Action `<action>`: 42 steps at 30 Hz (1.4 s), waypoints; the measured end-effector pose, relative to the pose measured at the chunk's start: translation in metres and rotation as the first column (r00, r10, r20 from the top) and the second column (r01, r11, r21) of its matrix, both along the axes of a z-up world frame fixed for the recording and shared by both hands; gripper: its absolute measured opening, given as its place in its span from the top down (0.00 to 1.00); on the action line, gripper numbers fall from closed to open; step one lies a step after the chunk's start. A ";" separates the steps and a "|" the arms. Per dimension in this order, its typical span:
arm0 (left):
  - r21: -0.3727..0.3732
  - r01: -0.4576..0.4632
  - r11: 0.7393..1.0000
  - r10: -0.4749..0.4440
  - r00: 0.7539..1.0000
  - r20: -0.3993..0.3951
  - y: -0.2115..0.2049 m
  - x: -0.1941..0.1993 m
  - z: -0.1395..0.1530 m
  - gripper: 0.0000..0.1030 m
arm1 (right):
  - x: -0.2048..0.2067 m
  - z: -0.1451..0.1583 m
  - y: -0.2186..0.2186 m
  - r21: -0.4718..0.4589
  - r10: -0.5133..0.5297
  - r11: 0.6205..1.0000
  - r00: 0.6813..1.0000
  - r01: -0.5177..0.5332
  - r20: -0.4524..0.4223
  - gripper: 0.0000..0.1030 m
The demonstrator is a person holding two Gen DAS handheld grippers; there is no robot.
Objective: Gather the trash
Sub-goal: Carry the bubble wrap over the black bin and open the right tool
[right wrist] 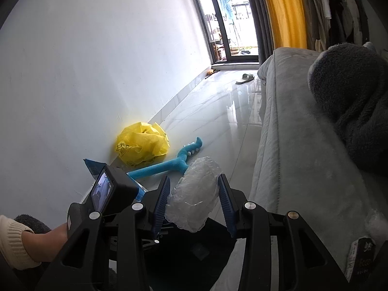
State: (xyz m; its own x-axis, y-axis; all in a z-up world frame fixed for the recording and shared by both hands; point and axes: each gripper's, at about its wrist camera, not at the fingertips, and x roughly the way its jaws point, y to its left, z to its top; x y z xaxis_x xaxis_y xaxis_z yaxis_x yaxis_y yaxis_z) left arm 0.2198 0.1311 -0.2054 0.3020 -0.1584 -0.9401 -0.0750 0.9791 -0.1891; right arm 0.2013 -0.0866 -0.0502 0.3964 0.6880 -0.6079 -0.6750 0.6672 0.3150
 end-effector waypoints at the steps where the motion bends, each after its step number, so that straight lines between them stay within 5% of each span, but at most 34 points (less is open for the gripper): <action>1: -0.010 0.000 1.000 -0.001 1.000 -0.020 0.003 -0.002 -0.004 0.77 | -0.001 -0.003 0.005 -0.008 0.009 1.000 1.000 -0.009 -0.006 0.60; 6: -0.024 -0.001 1.000 -0.001 0.998 -0.069 0.014 -0.009 -0.010 0.76 | -0.002 -0.018 0.024 -0.045 0.038 0.998 0.998 -0.039 -0.042 0.60; 10: -0.020 -0.012 1.000 0.010 0.997 -0.076 0.026 -0.015 -0.007 0.54 | -0.003 -0.033 0.035 -0.081 0.047 0.995 0.996 -0.053 -0.078 0.60; 15: -0.015 -0.027 1.000 0.027 0.999 -0.037 0.041 -0.021 0.007 0.45 | 0.000 -0.052 0.045 -0.108 0.042 0.992 0.989 -0.057 -0.139 0.60; 30: 0.015 -0.112 0.994 0.107 0.971 0.216 0.090 -0.041 0.063 0.34 | -0.005 -0.119 0.090 -0.238 0.039 0.965 0.962 -0.106 -0.271 0.60; 42: 0.054 -0.120 0.991 0.086 0.904 0.419 0.092 -0.056 0.115 0.31 | -0.017 -0.161 0.112 -0.352 0.051 0.920 0.942 -0.173 -0.332 0.59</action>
State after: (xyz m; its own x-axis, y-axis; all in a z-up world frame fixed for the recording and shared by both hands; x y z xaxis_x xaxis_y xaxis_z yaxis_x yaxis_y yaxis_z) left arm 0.1636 0.2234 -0.0904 0.6779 -0.0379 -0.7342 -0.1073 0.9829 -0.1497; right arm 0.1845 0.0251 -0.2112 0.0788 0.4165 -0.9057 -0.6607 0.7022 0.2654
